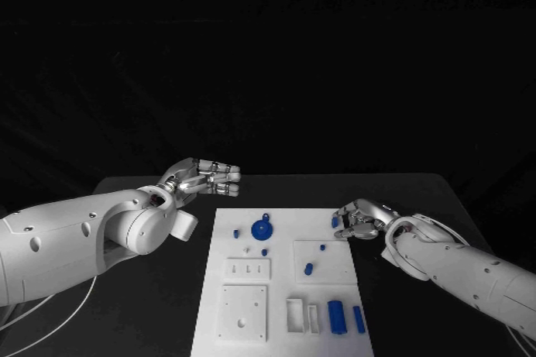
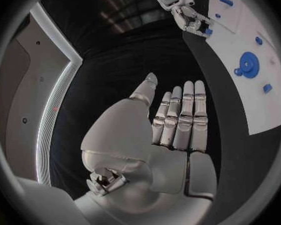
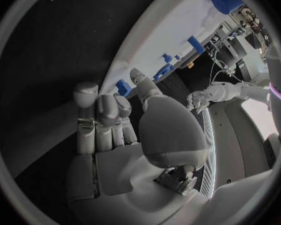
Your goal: Assemble the parts on the task board
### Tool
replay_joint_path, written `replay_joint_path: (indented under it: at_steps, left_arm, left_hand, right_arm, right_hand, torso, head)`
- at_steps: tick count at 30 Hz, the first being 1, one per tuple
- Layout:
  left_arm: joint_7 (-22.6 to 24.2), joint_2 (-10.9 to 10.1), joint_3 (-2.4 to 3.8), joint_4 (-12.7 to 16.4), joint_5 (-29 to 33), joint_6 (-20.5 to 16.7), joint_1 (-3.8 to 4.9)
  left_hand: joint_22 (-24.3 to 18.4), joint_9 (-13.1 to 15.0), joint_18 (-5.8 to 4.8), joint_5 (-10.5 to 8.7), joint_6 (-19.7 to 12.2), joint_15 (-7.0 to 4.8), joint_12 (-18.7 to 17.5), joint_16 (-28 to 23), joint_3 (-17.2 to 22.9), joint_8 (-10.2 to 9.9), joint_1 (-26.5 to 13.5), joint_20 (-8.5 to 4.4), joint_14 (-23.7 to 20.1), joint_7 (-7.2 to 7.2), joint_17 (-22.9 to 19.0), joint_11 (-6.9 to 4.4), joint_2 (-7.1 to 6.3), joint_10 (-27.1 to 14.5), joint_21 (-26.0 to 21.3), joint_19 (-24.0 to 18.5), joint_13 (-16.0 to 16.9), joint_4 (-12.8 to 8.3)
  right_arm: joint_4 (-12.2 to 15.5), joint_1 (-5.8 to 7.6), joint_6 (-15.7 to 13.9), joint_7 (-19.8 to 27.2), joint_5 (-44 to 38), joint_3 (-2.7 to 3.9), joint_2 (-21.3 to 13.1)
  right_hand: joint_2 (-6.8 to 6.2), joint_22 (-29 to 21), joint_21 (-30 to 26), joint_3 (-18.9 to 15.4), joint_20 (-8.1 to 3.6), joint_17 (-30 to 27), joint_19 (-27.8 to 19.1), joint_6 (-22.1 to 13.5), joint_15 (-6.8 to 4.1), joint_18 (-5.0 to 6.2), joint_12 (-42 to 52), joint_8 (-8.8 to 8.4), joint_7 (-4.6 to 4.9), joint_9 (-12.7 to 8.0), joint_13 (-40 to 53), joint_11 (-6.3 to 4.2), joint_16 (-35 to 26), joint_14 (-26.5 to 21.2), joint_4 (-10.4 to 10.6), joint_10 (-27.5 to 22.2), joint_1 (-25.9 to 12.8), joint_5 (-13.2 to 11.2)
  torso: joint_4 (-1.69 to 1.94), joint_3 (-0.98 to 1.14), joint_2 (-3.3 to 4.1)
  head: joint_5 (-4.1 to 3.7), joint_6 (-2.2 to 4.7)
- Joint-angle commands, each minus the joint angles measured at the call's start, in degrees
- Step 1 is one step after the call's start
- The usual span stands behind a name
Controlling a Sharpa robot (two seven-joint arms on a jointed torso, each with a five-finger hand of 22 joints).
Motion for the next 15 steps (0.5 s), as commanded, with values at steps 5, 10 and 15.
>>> replay_joint_path:
  at_steps: [5, 10, 15]
  left_arm:
    - [0.7, 0.1, 0.03, 0.2, -0.3, 0.9, 0.0]
    - [0.7, 0.1, 0.03, 0.2, -0.3, 0.9, 0.0]
    - [0.6, 0.1, 0.03, 0.2, -0.3, 0.9, 0.01]
  left_hand:
    - [-0.1, 0.1, -0.44, 0.33, 0.2, -0.04, 0.2, 0.3, 0.0, 0.3, 0.1, -0.3, 0.0, 0.04, 0.1, 0.19, 0.06, -0.2, 0.1, -0.2, 0.1, -0.2]
    - [-0.1, 0.1, -0.44, 0.33, 0.2, -0.04, 0.2, 0.3, 0.0, 0.3, 0.1, -0.3, 0.0, 0.04, 0.1, 0.19, 0.06, -0.2, 0.1, -0.2, 0.1, -0.2]
    - [-0.1, 0.1, -0.44, 0.33, 0.2, -0.04, 0.2, 0.3, 0.0, 0.3, 0.1, -0.3, 0.0, 0.04, 0.1, 0.19, 0.06, -0.2, 0.1, -0.2, 0.1, -0.2]
  right_arm:
    - [-0.9, -0.13, -0.5, -0.6, 0.4, 0.04, 0.6]
    - [-1.2, -0.14, -0.8, -0.8, 0.4, 0.04, 0.9]
    - [-1.6, -0.14, -1.1, -1.1, 0.5, 0.04, 1.3]
  right_hand:
    - [0.65, 4.6, 0.5, 1.4, 0.46, 0.3, 1.4, 1.0, 0.23, 0.78, 0.5, -0.03, -0.04, 0.1, 0.1, 0.13, 0.5, 0.1, 0.1, 0.3, -0.5, -0.6]
    - [0.96, 4.6, 0.8, 2.3, 0.5, 0.5, 1.5, 2.2, 0.3, 0.81, 0.6, 0.0, 0.06, 0.2, 0.2, 0.22, 0.7, 0.2, 0.2, 0.5, -0.9, -0.9]
    - [1.17, 4.6, 1.0, 3.1, 0.54, 0.6, 1.6, 3.0, 0.3, 0.86, 0.8, 0.04, 0.06, 0.2, 0.2, 0.24, 0.8, 0.3, 0.3, 0.6, -1.3, -1.2]
  torso:
    - [-0.06, 0.02, -0.14]
    - [-0.05, 0.05, -0.16]
    - [-0.08, 0.04, -0.11]
  head:
    - [-0.01, -0.09]
    - [-0.06, -0.08]
    - [-0.15, 0.13]
